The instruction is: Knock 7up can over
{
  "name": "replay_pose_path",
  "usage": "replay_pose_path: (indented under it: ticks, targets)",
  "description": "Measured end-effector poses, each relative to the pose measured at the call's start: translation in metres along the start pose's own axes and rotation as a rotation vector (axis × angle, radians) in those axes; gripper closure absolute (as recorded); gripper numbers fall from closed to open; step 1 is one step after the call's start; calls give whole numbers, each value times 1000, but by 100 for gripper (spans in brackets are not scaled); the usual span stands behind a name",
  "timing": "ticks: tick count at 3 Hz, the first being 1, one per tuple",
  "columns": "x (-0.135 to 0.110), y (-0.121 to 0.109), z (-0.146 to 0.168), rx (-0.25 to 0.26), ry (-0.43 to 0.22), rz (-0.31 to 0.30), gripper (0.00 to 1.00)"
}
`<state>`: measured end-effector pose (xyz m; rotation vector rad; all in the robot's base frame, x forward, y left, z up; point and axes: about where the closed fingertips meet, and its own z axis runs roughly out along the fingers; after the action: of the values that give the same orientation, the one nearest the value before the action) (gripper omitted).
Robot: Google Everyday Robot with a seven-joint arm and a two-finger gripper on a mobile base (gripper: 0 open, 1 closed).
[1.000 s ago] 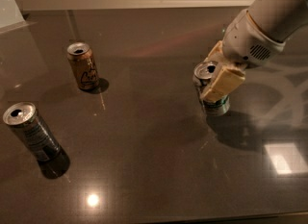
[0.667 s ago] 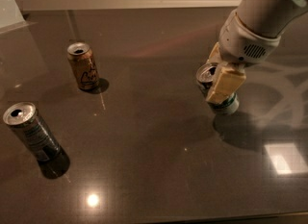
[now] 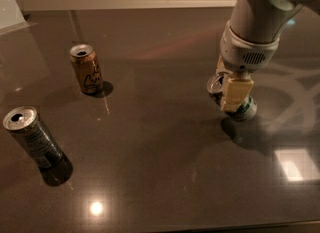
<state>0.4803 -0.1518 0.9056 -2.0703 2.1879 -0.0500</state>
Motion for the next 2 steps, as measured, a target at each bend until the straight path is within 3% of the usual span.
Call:
replay_pose_path:
  ticks: [2]
  targets:
    - [-2,-2,15,-25,67,-47,38]
